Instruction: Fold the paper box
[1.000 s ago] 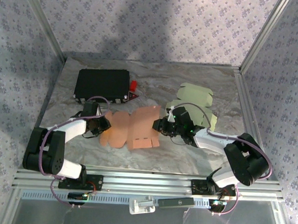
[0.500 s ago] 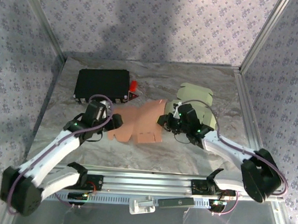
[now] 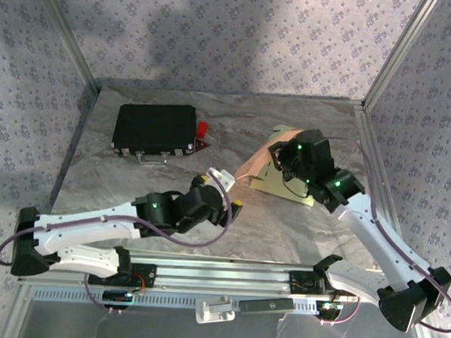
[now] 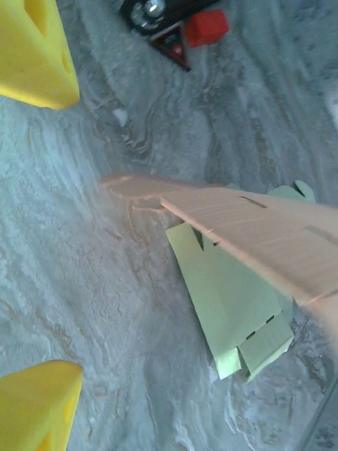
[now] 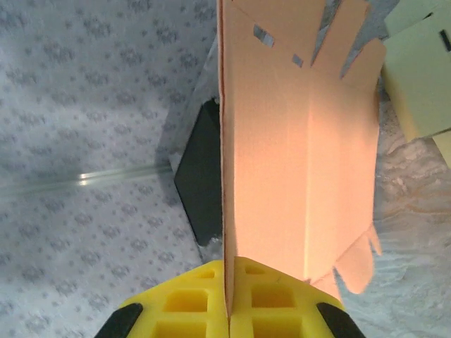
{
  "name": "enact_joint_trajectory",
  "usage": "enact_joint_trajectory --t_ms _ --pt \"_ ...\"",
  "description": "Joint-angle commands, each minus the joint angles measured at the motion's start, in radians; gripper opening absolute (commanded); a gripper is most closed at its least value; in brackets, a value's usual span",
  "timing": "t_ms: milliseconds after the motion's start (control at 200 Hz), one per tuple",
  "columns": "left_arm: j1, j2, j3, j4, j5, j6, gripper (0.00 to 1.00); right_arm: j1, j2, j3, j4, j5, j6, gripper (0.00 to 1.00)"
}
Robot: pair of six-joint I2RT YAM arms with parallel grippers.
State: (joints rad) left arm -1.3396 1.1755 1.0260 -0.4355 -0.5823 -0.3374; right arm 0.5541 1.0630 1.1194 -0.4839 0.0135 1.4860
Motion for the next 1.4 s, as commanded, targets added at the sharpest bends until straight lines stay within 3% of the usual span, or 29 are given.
enact_joint_trajectory --t_ms 0,160,330,580,720,914,1184,1289,1394 --pt "-0.093 0.004 0.019 0.179 -0.222 0.18 0.92 0.006 0.015 0.115 -0.251 0.11 0.187 0.0" --pt "-0.128 0.076 0.016 0.344 -0.375 0.298 0.94 0.022 0.069 0.255 -0.418 0.131 0.318 0.0" --pt "-0.108 0.15 0.051 0.564 -0.498 0.423 0.99 0.077 0.095 0.277 -0.426 0.172 0.43 0.0" --pt "-0.01 0.277 0.154 0.616 -0.53 0.461 0.99 0.106 0.107 0.264 -0.412 0.177 0.525 0.0" --pt "0.011 0.332 0.187 0.6 -0.608 0.481 0.97 0.107 0.097 0.265 -0.424 0.182 0.546 0.0" --pt "0.047 0.269 0.161 0.47 -0.629 0.372 0.69 0.1 0.083 0.276 -0.465 0.206 0.561 0.0" --pt "0.055 0.175 0.091 0.403 -0.544 0.355 0.61 0.094 0.11 0.285 -0.445 0.208 0.554 0.0" --pt "0.068 0.174 0.094 0.362 -0.456 0.348 0.48 0.098 0.125 0.291 -0.432 0.201 0.551 0.0" --pt "0.067 0.18 0.104 0.34 -0.394 0.356 0.29 0.102 0.136 0.296 -0.426 0.201 0.55 0.0"
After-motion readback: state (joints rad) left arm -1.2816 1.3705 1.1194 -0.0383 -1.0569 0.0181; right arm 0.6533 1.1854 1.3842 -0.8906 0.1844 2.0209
